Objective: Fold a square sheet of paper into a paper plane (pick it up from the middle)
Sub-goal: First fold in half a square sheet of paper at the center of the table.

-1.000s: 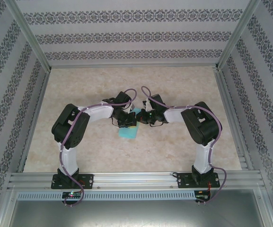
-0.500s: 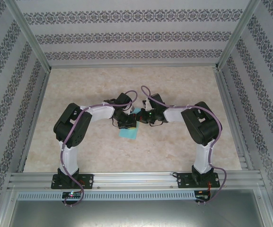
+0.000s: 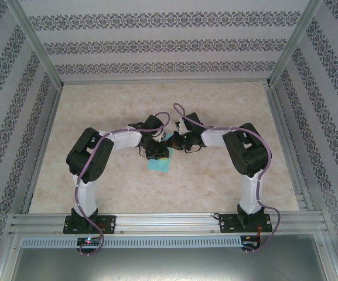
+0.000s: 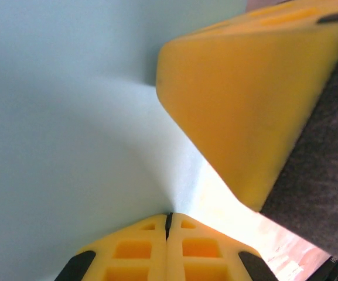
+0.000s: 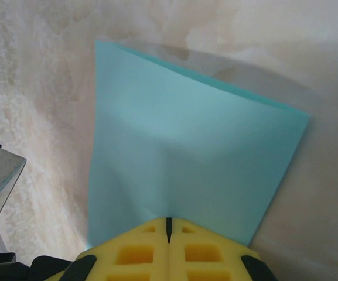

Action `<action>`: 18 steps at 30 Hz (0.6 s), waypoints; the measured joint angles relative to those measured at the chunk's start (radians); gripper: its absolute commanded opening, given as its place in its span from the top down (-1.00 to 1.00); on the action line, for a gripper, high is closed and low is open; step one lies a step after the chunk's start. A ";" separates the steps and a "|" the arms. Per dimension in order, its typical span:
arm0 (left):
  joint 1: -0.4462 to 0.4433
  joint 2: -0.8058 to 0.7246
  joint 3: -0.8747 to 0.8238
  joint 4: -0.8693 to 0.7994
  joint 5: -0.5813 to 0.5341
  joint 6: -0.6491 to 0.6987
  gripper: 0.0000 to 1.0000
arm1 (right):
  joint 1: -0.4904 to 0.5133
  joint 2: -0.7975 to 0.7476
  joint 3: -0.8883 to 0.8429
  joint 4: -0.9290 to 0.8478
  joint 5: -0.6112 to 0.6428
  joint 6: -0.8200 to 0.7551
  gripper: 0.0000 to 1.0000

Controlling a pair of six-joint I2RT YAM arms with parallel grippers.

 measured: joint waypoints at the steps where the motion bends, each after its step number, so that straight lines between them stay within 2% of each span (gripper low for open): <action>1: 0.000 0.000 0.000 0.001 -0.002 0.000 1.00 | -0.006 0.006 0.008 -0.006 -0.010 -0.001 1.00; 9: 0.000 0.000 -0.002 0.003 -0.002 0.000 1.00 | -0.081 0.076 0.114 -0.034 -0.029 -0.004 1.00; 18: 0.000 0.000 -0.001 -0.002 0.002 0.000 1.00 | -0.146 0.071 0.156 -0.048 0.050 -0.019 1.00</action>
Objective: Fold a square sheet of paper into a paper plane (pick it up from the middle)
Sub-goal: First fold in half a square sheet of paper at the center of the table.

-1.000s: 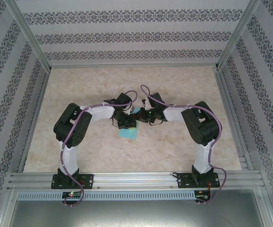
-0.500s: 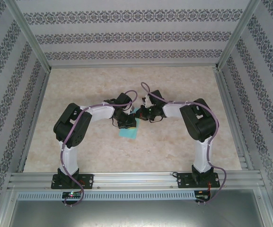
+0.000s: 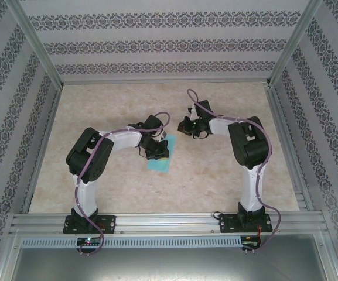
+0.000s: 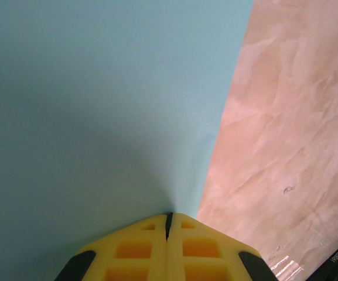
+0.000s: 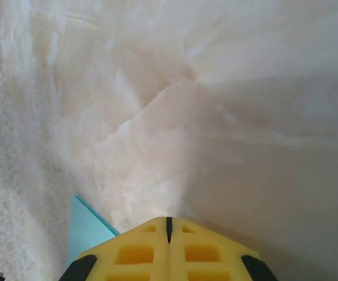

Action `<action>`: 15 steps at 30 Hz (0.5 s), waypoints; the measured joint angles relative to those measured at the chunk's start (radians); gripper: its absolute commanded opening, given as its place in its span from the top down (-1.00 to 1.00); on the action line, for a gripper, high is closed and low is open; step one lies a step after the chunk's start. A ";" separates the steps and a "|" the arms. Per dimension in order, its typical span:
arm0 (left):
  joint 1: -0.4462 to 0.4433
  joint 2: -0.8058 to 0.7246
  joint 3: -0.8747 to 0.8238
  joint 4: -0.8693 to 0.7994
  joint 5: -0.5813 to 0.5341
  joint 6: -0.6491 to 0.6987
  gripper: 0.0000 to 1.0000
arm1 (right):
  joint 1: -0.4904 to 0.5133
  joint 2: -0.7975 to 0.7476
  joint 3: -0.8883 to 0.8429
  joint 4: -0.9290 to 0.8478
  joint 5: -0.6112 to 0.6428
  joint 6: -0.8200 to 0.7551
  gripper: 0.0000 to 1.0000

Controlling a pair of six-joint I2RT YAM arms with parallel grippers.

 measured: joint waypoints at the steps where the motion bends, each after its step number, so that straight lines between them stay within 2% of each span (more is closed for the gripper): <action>1: 0.000 0.000 0.002 -0.002 0.000 0.000 1.00 | 0.002 -0.020 -0.017 0.002 0.000 0.000 1.00; 7: 0.000 0.002 0.013 -0.021 0.000 0.000 1.00 | 0.062 -0.142 -0.130 0.039 -0.008 0.020 1.00; 15: 0.000 0.002 0.021 -0.024 0.001 0.000 1.00 | 0.133 -0.097 -0.154 0.065 -0.040 0.047 1.00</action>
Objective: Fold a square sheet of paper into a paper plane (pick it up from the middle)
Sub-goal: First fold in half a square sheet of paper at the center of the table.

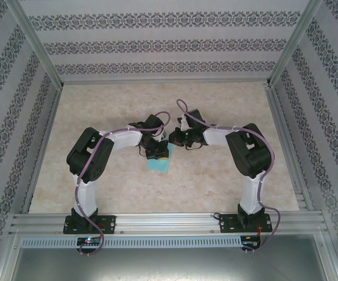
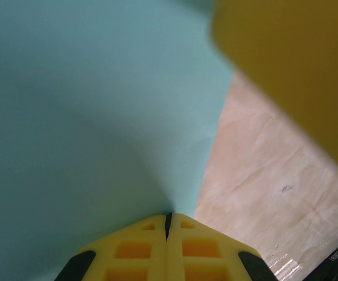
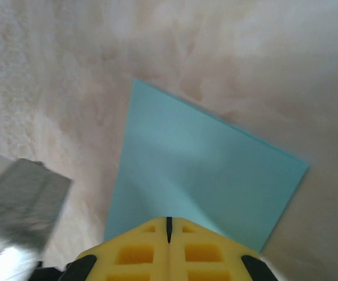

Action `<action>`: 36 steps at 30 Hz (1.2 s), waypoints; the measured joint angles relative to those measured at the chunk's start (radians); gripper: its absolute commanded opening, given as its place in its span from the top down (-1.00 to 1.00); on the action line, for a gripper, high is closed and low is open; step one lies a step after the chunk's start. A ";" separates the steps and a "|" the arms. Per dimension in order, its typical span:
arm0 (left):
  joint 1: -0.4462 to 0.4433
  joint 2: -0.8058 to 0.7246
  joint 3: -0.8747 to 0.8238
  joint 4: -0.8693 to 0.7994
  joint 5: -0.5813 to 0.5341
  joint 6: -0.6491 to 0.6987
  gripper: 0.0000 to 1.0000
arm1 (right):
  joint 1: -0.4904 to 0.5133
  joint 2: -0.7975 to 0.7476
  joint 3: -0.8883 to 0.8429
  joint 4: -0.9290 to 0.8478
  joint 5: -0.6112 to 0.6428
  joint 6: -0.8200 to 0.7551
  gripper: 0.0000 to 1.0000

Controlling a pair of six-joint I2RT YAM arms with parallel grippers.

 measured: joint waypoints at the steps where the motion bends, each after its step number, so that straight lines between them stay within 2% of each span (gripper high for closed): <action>1: 0.000 0.000 0.002 0.002 0.003 0.000 1.00 | 0.000 0.011 0.000 0.000 -0.002 0.000 1.00; 7: 0.000 0.000 0.003 0.061 0.039 -0.004 0.91 | -0.008 0.060 0.044 -0.016 -0.031 -0.010 1.00; 16: 0.000 0.001 0.005 0.113 0.059 -0.008 0.91 | -0.027 0.126 0.148 -0.085 -0.088 -0.085 1.00; 36: -0.001 0.016 -0.039 0.139 0.051 -0.004 0.96 | -0.027 0.126 0.153 -0.104 -0.091 -0.108 1.00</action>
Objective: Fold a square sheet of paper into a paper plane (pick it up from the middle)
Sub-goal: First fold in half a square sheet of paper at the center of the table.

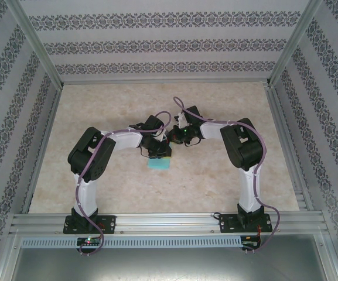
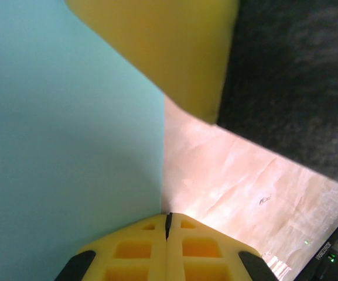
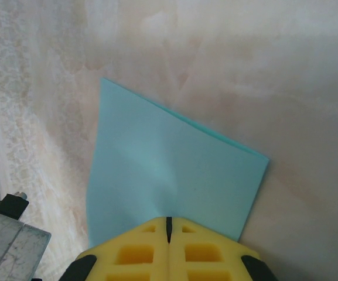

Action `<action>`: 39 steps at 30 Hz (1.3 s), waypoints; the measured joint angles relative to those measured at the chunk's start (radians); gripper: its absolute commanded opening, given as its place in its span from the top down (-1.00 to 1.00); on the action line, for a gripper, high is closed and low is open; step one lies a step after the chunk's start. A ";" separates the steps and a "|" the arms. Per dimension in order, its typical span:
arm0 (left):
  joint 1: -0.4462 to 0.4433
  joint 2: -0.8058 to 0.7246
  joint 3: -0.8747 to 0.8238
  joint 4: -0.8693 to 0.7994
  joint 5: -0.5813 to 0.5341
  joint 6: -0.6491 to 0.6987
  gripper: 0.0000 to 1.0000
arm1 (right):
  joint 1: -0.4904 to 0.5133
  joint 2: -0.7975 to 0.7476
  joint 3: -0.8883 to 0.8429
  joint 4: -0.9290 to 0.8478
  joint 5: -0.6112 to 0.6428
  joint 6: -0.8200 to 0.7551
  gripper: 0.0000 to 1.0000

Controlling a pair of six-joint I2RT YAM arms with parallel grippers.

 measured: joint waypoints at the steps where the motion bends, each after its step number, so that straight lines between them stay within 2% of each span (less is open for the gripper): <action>1: 0.000 -0.002 -0.003 0.004 0.000 0.000 0.96 | 0.000 0.000 0.000 0.000 0.000 0.000 1.00; 14: -0.042 -0.081 -0.109 0.061 -0.058 -0.006 0.96 | -0.005 0.000 0.005 -0.020 -0.005 0.001 1.00; 31: -0.118 -0.207 -0.294 0.172 -0.119 -0.103 0.97 | -0.006 0.003 0.003 -0.019 -0.018 0.006 1.00; 36: -0.122 -0.237 -0.319 0.155 -0.121 -0.114 0.98 | -0.009 -0.012 -0.036 0.037 -0.011 0.040 1.00; 39: -0.124 -0.257 -0.319 0.146 -0.121 -0.125 0.97 | -0.009 -0.053 -0.105 0.100 0.037 0.092 1.00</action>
